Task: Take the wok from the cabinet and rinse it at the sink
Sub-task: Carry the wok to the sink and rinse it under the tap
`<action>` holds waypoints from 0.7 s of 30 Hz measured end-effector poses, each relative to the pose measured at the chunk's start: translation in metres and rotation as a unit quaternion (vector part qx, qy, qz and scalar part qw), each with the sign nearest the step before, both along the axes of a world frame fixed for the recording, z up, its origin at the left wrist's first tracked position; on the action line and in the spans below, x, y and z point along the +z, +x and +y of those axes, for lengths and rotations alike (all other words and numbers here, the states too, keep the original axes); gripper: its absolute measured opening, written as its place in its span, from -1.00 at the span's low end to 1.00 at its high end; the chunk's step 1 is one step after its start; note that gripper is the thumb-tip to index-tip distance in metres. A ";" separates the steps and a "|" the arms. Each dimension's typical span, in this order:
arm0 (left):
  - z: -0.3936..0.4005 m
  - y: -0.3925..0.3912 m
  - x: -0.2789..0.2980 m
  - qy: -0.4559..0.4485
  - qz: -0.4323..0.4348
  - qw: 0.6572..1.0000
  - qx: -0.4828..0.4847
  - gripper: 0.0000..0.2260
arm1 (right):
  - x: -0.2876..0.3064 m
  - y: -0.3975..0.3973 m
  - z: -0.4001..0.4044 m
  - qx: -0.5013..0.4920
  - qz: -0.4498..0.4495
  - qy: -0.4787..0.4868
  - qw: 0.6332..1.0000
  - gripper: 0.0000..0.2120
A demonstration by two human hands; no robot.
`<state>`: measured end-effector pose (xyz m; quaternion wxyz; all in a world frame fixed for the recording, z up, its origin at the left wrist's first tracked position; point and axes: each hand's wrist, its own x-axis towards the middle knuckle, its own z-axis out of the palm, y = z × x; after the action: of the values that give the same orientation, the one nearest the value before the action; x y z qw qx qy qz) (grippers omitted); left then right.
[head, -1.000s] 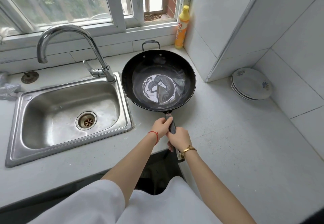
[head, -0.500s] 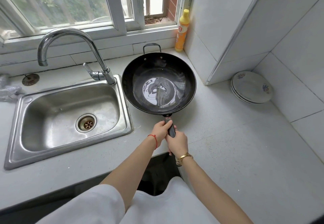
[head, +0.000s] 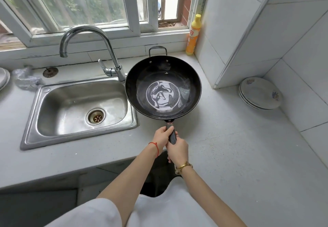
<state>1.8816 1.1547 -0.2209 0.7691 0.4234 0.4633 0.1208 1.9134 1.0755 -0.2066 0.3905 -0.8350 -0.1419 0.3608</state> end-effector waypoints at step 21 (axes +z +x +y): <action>-0.030 -0.145 0.013 -0.001 -0.007 0.999 0.048 -0.74 | 0.013 -0.138 -0.028 0.044 -0.004 0.029 0.999 -0.75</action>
<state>1.7366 1.1243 -0.2082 0.7660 0.3994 0.4777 0.1598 1.7751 1.0470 -0.1934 0.3979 -0.8177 -0.1906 0.3698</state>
